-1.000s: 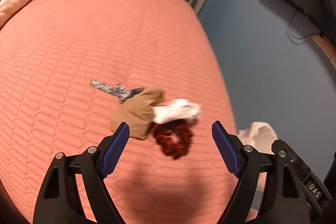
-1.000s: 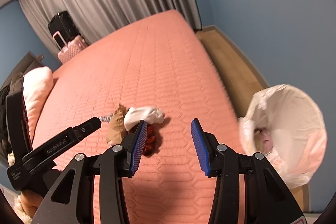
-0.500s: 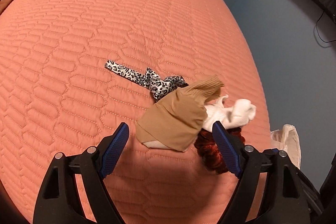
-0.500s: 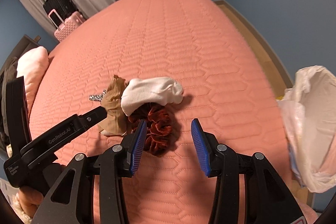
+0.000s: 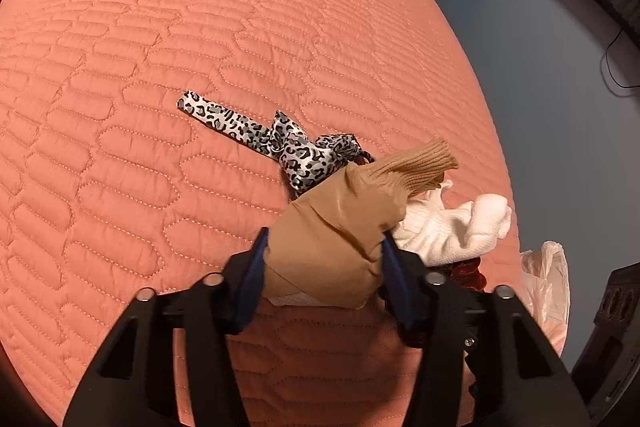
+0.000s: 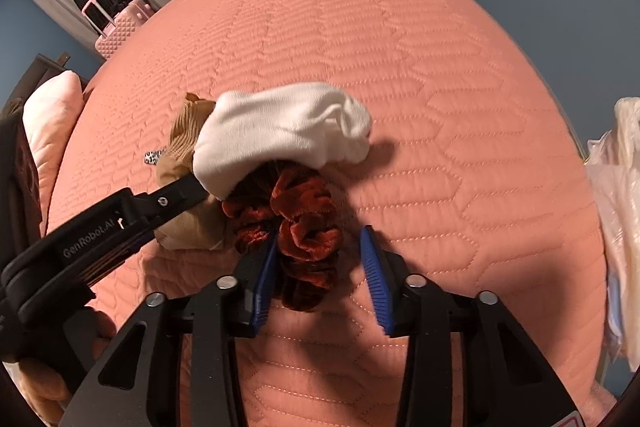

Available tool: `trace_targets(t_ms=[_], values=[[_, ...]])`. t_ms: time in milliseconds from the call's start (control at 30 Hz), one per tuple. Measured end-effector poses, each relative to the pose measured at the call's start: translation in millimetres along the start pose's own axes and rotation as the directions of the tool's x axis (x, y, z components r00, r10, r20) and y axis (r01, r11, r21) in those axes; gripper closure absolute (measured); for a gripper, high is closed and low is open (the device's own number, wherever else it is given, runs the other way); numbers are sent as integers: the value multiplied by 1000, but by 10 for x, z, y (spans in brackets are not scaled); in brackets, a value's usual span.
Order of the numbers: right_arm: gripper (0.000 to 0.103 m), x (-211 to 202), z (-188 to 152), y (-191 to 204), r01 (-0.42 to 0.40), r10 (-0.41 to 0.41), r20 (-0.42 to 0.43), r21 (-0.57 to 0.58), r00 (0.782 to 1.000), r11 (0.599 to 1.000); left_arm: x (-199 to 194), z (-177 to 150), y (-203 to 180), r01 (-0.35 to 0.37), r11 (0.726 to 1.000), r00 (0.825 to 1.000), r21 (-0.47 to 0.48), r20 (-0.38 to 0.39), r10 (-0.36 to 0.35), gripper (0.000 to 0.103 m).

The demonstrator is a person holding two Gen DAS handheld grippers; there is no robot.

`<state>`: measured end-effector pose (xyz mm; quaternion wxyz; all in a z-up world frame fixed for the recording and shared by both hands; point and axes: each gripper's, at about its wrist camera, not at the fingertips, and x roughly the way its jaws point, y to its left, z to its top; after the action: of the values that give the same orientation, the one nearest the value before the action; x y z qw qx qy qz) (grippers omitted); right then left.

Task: Organize soft objects
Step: 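Grasp the beige stocking with the left tool while the right tool grasps the red scrunchie, then carry the stocking and scrunchie over the wastebasket and open both tools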

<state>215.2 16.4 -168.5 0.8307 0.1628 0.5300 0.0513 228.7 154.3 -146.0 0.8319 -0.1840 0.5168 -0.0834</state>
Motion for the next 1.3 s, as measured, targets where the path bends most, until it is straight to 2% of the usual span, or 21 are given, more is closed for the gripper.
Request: trace_targets(t_ms=[67,167,433,700,967,1300], values=[[83,7,-1,0,-12,12,-6,0,1000,1000,-27,-18,28,12,1000,1000,-9,-1,-12,72],[86,-25,-2,31,-14,14,-5,-12,1000,1000,-87,-39,33,19,1000,1000,-13,9,-19,82],[88,-433,-28,61,-35,37,57,-30,998,999,-424,-68,-117,46,999,997,8,56,-46,84],[88,-1092,0,-23,-58,61,168,-20,984,998,-842,-84,-418,75,995,990,73,113,-83,84],[88,-1895,66,-200,-51,58,303,-29,951,998,-1212,-185,-1036,115,977,975,180,167,-145,84],[88,-2828,67,-587,-10,9,451,0,892,1000,-1514,-398,-1909,179,926,948,332,194,-253,84]])
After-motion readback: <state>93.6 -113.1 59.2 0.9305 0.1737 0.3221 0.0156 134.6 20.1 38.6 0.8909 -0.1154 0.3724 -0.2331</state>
